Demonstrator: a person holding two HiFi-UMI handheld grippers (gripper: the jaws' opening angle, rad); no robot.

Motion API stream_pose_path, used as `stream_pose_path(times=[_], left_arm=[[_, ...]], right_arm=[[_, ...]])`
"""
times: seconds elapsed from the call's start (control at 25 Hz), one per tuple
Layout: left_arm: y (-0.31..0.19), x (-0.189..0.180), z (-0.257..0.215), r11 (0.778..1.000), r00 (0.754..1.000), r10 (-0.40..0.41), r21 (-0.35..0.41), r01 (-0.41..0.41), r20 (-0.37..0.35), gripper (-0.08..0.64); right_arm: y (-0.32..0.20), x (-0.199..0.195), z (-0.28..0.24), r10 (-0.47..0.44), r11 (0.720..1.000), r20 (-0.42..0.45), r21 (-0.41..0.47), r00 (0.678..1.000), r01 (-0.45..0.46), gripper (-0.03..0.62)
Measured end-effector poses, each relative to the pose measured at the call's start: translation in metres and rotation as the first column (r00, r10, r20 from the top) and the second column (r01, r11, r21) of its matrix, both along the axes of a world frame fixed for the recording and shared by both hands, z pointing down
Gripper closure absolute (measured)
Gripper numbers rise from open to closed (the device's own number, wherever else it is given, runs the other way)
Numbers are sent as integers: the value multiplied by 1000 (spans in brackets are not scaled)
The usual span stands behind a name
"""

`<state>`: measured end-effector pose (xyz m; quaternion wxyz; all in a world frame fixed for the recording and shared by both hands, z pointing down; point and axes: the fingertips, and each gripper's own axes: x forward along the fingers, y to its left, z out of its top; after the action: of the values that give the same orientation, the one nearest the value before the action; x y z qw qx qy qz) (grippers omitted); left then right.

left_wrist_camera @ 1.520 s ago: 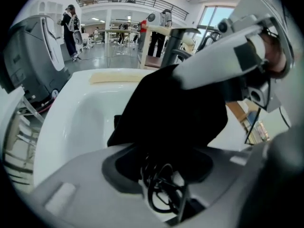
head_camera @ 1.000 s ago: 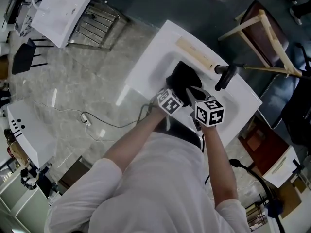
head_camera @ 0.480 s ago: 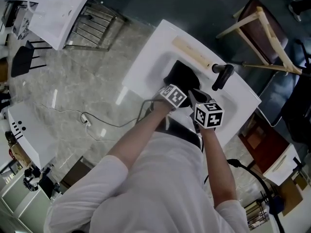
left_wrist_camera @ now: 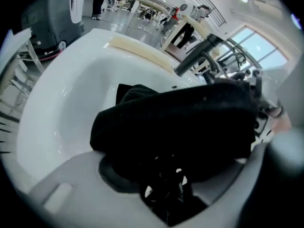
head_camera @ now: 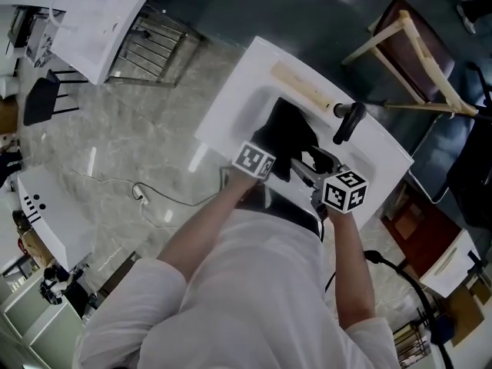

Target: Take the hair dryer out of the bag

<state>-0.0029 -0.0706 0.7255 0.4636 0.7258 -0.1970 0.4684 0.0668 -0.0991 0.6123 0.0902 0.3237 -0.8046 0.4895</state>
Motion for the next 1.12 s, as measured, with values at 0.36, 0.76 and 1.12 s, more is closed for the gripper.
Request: stream_pose_path(times=[0.36, 0.76, 1.12], left_arm=[[20, -15, -34, 997, 995, -81, 3, 81, -65, 333], [37, -7, -48, 991, 991, -113, 57, 117, -70, 333], [52, -12, -52, 986, 988, -140, 85, 146, -72, 333]], right_arm=[[13, 46, 51, 171, 967, 0, -190, 985, -168, 306], [15, 9, 68, 192, 938, 116, -315, 975, -147, 430], [15, 15, 60, 213, 944, 158, -288, 964, -162, 581]])
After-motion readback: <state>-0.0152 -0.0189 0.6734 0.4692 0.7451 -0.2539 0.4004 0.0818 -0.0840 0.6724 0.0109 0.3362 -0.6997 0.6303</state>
